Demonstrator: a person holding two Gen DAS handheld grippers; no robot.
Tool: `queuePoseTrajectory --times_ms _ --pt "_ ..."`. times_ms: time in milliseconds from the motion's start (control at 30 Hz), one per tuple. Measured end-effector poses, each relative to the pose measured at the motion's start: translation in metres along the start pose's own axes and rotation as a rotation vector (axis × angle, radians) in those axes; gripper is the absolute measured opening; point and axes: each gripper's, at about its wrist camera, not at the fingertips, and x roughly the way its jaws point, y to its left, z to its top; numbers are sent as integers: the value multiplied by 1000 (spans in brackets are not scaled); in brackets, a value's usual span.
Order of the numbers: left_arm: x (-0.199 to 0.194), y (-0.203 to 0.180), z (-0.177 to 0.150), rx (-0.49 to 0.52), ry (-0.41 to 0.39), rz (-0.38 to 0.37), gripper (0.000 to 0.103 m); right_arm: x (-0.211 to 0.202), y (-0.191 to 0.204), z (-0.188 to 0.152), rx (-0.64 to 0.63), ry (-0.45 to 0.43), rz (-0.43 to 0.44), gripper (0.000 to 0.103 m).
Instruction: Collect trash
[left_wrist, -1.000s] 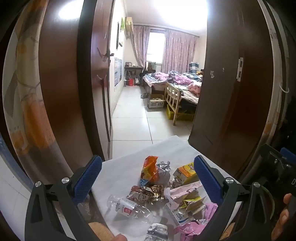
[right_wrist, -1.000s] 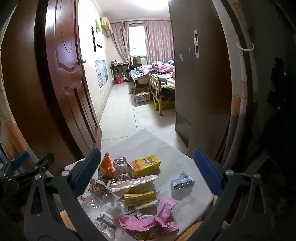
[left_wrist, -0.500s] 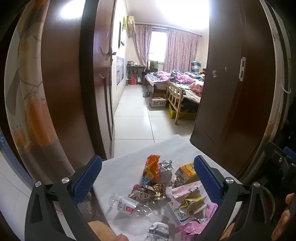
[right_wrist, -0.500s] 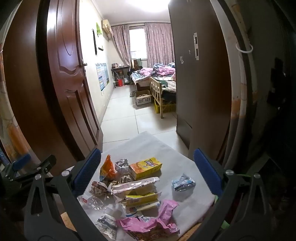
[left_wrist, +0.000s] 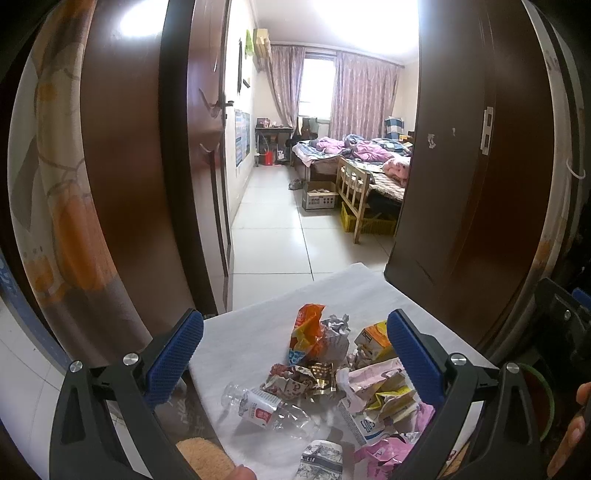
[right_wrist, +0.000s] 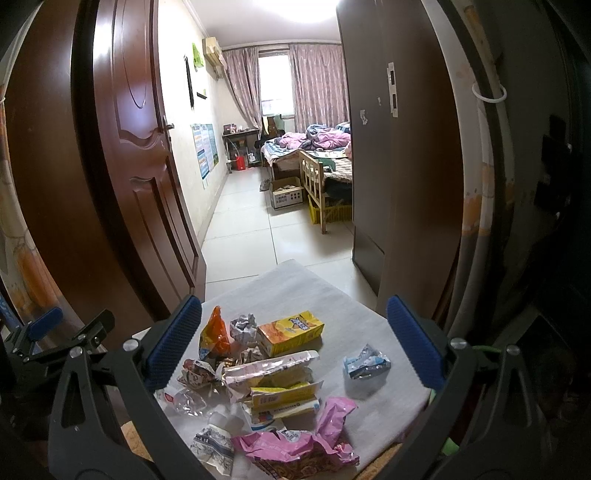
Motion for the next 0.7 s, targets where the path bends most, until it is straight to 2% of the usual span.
queuePoseTrajectory --times_ms 700 --pt "0 0 0 9 3 5 95 1 0 0 5 2 2 99"
